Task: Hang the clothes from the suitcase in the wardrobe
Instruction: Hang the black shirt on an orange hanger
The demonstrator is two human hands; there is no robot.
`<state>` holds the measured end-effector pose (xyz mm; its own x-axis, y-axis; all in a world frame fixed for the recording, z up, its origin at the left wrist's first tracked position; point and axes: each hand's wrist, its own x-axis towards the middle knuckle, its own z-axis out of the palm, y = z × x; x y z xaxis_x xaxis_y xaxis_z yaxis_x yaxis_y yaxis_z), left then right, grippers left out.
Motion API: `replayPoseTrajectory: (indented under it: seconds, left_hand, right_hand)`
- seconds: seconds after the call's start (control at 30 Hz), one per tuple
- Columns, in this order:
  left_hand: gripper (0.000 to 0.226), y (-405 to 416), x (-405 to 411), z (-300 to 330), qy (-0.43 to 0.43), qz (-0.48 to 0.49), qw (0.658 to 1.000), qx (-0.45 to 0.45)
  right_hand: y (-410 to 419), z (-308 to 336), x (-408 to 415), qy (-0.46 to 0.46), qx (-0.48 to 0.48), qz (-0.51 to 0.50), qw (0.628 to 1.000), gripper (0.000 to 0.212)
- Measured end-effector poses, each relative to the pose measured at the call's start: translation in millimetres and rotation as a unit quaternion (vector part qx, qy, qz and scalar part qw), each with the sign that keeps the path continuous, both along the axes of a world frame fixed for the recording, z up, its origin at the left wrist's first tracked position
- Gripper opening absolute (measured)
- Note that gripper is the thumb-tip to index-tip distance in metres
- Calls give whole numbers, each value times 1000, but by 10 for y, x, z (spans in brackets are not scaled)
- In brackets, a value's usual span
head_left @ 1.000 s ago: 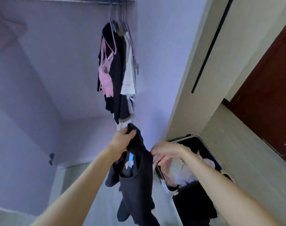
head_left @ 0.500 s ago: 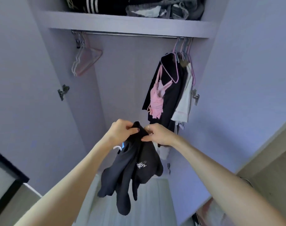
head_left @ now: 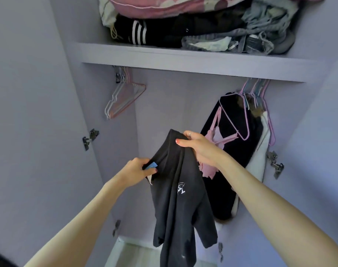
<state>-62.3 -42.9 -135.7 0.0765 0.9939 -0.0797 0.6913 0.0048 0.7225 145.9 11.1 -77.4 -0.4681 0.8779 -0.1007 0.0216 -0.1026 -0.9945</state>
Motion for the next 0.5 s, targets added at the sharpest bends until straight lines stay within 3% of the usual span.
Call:
replayPoseTrajectory:
  seconds: [0.17, 0.27, 0.33, 0.43, 0.5]
  left_hand:
    - [5, 371, -238, -156, 93, 22, 995, -16]
    - [11, 591, -473, -254, 149, 60, 986, -34]
    - [13, 721, -622, -289, 165, 69, 983, -33]
    - [15, 933, -842, -308, 166, 71, 982, -54]
    - [19, 1089, -1024, -314, 144, 74, 983, -81]
  right_hand:
    - [446, -10, -131, 35, -45, -37, 998, 14]
    - [743, -12, -168, 2, -40, -80, 996, 53]
    - [872, -24, -158, -66, -29, -79, 994, 71]
    - [1029, -158, -216, -241, -26, -18, 970, 57]
    - [1145, -303, -326, -330, -6, -34, 943, 69]
